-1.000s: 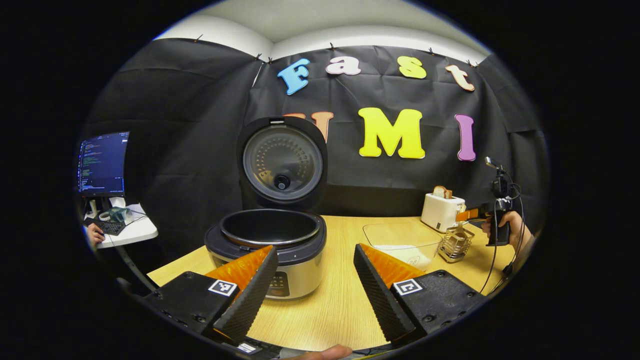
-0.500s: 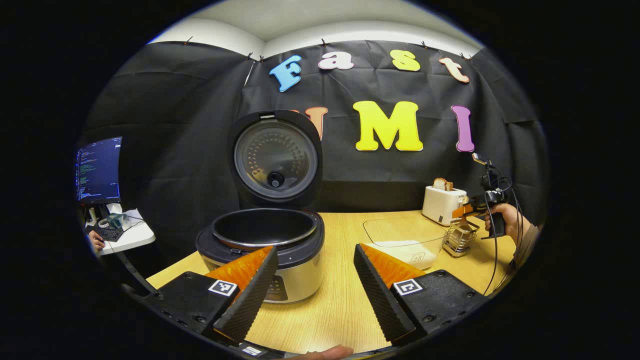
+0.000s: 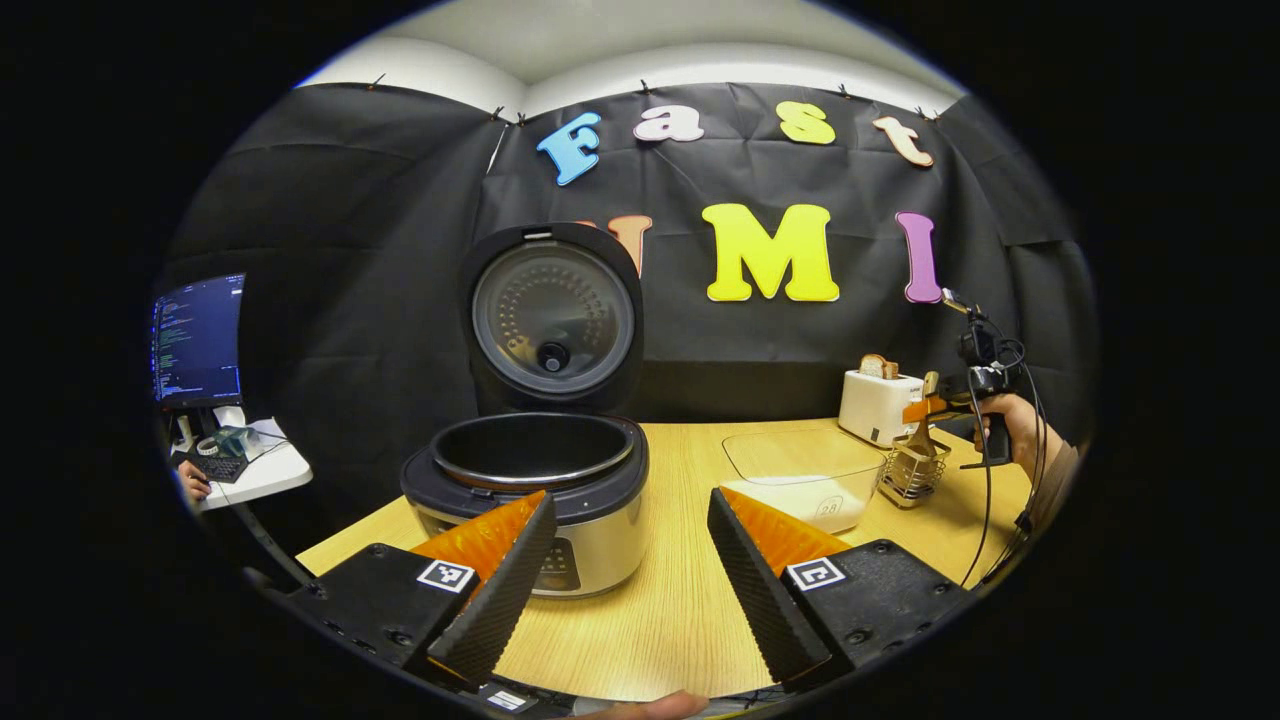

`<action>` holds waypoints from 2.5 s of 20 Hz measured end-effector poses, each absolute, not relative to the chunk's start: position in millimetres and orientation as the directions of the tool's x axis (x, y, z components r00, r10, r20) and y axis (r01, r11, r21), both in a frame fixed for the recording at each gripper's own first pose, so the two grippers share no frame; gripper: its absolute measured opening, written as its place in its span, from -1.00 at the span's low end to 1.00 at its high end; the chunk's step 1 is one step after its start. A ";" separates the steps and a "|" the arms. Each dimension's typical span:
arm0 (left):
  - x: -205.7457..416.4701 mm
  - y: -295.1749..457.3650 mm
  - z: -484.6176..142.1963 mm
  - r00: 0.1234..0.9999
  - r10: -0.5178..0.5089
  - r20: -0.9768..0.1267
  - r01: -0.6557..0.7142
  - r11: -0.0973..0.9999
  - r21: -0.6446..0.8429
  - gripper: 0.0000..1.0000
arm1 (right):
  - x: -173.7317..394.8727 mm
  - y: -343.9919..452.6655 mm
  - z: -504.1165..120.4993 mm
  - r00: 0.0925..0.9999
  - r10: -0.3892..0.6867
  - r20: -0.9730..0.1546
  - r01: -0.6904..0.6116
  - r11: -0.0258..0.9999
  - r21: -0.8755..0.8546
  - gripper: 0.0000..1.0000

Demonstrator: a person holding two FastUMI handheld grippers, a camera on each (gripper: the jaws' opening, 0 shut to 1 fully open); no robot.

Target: Close the left gripper, press the button to open the rice cooker; take a wooden spoon from the chopstick holder with the right hand, scoop a spoonful of rice and pour it into the rice cooker, then put the wooden spoon back into the chopstick holder.

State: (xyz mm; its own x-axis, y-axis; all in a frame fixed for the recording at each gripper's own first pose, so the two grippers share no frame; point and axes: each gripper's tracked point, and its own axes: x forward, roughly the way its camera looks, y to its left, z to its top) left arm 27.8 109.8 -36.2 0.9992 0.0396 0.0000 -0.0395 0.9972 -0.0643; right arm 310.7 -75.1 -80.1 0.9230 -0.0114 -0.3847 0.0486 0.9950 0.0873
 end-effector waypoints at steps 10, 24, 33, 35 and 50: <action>-0.3 117.5 -41.3 1.000 -0.005 0.029 0.007 0.997 -0.083 0.94 | 259.8 -57.8 15.5 0.977 -0.078 -0.196 0.084 0.996 0.024 -0.91; -15.3 149.5 -49.6 1.000 0.012 0.020 -0.010 0.995 -0.096 0.94 | 274.8 84.2 19.0 0.984 0.024 -0.177 -0.028 0.999 -0.017 -0.92; -8.6 156.4 -60.4 1.000 0.019 -0.005 -0.019 0.996 -0.087 0.94 | 302.9 114.1 -41.6 0.972 -0.006 -0.235 0.014 0.999 0.029 -0.91; -7.7 157.9 -62.2 1.000 0.022 -0.008 -0.022 0.997 -0.072 0.94 | 305.7 115.0 -56.2 0.969 -0.033 -0.245 0.028 0.999 -0.022 -0.91; -4.4 163.8 -75.7 0.999 0.024 -0.028 -0.026 0.996 -0.084 0.94 | 294.2 145.9 -88.7 0.965 -0.149 -0.215 0.122 0.983 -0.135 -0.91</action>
State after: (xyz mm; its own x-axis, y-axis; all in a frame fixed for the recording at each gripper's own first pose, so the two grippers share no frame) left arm -4.4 163.8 -75.7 0.9993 0.0237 -0.0276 -0.0259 0.9961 -0.0838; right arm 294.2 145.9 -88.7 0.9653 -0.1488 -0.2148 0.1216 0.9834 -0.1349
